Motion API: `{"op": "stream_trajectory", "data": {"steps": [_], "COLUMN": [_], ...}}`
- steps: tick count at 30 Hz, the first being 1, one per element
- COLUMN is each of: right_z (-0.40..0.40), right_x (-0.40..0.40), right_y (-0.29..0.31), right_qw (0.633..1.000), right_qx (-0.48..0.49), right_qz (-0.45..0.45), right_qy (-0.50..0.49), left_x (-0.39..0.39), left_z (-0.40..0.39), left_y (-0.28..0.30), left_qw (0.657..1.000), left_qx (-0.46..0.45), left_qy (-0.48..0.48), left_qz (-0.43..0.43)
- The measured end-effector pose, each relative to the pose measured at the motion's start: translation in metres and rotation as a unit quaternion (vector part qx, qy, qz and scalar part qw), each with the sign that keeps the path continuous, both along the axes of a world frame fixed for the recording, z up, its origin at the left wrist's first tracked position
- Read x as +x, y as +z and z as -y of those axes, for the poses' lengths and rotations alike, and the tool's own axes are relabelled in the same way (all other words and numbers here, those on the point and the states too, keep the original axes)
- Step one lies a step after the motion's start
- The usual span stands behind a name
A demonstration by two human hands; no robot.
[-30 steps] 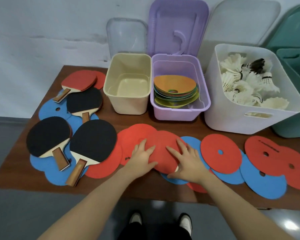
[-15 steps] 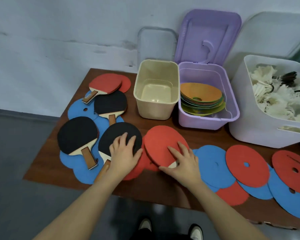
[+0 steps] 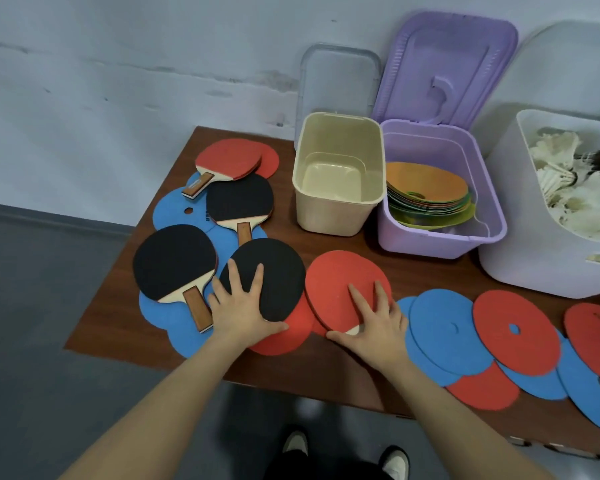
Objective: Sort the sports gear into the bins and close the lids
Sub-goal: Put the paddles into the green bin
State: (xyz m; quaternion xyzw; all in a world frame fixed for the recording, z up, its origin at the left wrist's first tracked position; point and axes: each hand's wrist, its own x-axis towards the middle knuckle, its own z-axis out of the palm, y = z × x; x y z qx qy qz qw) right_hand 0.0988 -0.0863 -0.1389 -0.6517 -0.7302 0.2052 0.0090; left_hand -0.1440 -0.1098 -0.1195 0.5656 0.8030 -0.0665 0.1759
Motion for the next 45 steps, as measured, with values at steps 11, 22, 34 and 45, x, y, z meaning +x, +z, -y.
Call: {"op": "stream_trajectory", "data": {"steps": [11, 22, 34, 45], "right_z": [0.006, 0.021, 0.027, -0.062], "right_x": [0.016, 0.103, 0.240, 0.321], "right_y": [0.016, 0.063, 0.127, 0.180], "right_qw": [0.998, 0.985, 0.926, 0.881], "right_qx": [0.049, 0.114, 0.317, 0.421], "right_qz": [-0.046, -0.124, -0.200, -0.217], "right_qy": [0.001, 0.041, 0.054, 0.002], "left_x": [0.014, 0.095, 0.246, 0.336], "left_z": [0.012, 0.044, 0.035, -0.082], "left_y": [0.030, 0.077, 0.142, 0.203], "left_qw": [0.998, 0.980, 0.932, 0.908], "left_qx": [0.062, 0.188, 0.343, 0.400], "left_qy": [-0.015, 0.060, 0.072, 0.030], "left_qz": [-0.012, 0.024, 0.089, 0.125]}}
